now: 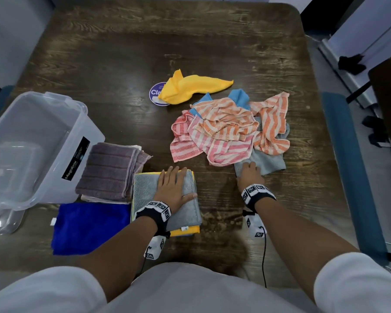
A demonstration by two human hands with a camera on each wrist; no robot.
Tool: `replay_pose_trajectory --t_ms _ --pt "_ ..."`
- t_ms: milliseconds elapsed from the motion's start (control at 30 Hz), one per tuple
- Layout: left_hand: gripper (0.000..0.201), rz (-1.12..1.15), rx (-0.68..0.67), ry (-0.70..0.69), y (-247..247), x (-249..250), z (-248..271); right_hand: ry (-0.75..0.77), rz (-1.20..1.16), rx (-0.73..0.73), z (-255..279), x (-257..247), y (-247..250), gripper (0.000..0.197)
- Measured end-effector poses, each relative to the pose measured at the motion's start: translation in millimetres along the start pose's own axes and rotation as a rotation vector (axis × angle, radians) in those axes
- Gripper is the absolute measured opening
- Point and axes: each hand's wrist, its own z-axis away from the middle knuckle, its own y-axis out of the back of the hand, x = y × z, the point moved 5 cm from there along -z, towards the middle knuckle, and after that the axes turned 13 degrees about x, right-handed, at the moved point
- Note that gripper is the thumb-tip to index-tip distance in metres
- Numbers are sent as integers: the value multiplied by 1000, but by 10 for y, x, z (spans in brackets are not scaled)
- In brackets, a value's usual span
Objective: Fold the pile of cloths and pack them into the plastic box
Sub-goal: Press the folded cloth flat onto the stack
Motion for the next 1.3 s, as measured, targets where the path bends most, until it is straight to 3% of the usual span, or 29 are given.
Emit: replay_pose_trajectory --t_ms 133,467,533,667,767,900,1000,1167,1233,1300 --pt "104 16 5 17 -22 -3 -27 4 20 -8 -40 -52 -16 40" --pt "98 3 -10 26 -29 -10 -56 68 76 -136 79 -167 107 45" --pt "101 2 -2 27 -27 -13 -64 31 -7 -39 101 -226 338 49" --pt "118 4 7 24 -8 -5 -48 -70 -270 399 163 -307 1199 50" --pt "103 9 -20 45 64 7 -48 -123 -443 610 130 -283 1761 43" --pt "90 73 -61 79 229 65 -86 -65 -650 757 245 -314 2477 19" --pt "79 246 42 56 523 235 -165 76 -804 885 483 -471 2943 24" --pt "81 730 277 -66 1531 733 -380 297 -847 943 857 -907 3368 25" --pt "83 893 264 -157 1937 951 -436 347 -877 941 1001 -1056 3488 23" --pt "73 1012 231 -206 2228 1071 -433 388 -902 974 1142 -1178 3619 21"
